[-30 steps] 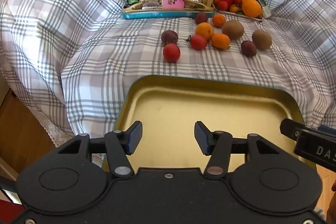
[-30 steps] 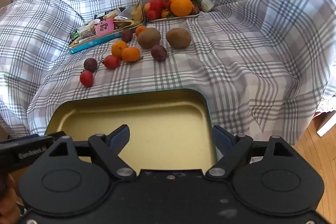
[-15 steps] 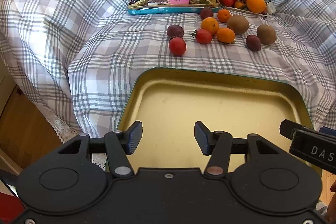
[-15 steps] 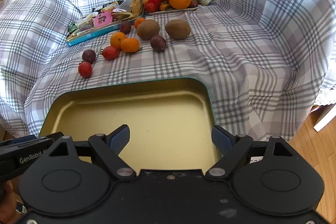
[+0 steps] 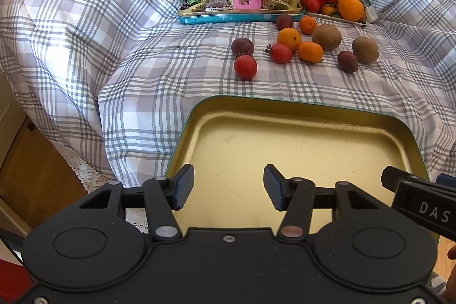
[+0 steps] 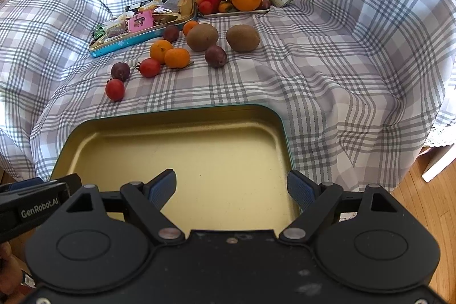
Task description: Organize fruits
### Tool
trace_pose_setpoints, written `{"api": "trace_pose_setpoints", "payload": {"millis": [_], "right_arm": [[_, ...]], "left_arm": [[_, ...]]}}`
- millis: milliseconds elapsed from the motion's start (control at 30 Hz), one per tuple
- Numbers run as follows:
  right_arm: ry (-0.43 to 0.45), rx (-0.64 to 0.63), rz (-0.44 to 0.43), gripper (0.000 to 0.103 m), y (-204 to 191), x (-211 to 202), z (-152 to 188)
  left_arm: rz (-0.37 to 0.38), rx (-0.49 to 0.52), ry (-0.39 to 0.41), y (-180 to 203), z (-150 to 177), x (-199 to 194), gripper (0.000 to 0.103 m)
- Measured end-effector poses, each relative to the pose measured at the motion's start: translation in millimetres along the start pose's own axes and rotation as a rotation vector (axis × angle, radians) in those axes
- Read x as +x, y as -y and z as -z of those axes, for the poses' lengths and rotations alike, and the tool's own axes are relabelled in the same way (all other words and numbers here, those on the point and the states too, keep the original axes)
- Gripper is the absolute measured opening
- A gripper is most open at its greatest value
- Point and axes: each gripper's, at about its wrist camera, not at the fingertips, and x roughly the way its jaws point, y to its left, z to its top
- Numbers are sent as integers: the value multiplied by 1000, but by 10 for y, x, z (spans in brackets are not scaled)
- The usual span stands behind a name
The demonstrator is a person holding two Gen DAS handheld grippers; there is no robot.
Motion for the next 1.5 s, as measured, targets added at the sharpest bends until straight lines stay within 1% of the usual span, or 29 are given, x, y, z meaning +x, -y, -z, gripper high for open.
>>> {"api": "trace_pose_setpoints", "payload": {"millis": [633, 1033, 1500], "right_arm": [[8, -8, 16, 89, -48, -9, 17], [7, -12, 15, 89, -48, -7, 20], [7, -22, 13, 89, -68, -7, 38]], "left_arm": [[3, 18, -10, 12, 6, 8, 58], [2, 22, -27, 22, 12, 24, 58], [3, 22, -29, 32, 21, 28, 58]]}}
